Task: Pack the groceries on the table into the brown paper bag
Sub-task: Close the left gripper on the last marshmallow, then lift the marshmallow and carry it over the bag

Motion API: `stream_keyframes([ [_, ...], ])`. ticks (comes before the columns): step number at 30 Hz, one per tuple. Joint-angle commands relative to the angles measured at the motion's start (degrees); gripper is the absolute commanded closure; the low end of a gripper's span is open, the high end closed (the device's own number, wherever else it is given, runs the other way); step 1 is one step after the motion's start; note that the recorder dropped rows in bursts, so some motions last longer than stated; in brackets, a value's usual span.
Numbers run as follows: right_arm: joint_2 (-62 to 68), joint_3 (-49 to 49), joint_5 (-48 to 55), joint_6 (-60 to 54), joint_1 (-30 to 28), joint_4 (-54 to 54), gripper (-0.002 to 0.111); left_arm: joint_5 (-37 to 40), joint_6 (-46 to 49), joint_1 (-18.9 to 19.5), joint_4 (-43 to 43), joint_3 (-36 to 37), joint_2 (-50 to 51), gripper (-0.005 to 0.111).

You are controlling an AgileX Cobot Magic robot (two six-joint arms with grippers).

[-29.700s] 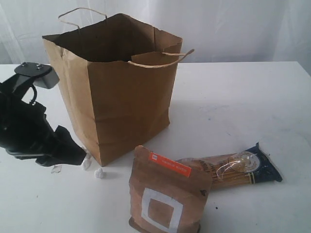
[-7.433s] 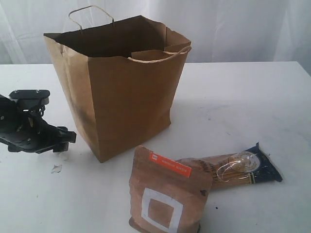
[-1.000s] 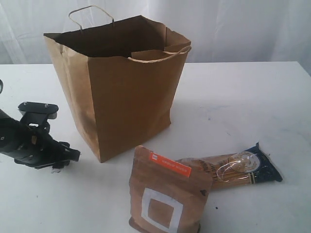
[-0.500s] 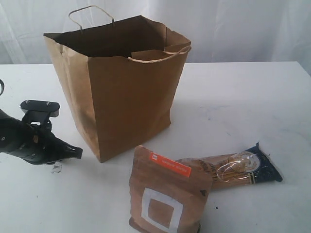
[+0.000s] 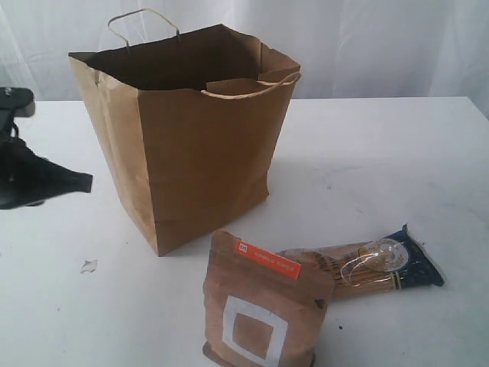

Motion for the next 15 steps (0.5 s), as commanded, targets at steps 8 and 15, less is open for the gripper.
stream_keyframes([
  [8, -0.3, 0.3, -0.8, -0.2, -0.2, 0.1, 0.094, 3.9, 1.6, -0.2, -0.2, -4.7, -19.0, 0.107],
  [15, -0.3, 0.3, -0.8, -0.2, -0.2, 0.1, 0.094, 3.6, 6.7, -6.4, -0.3, -11.9, -14.7, 0.107],
])
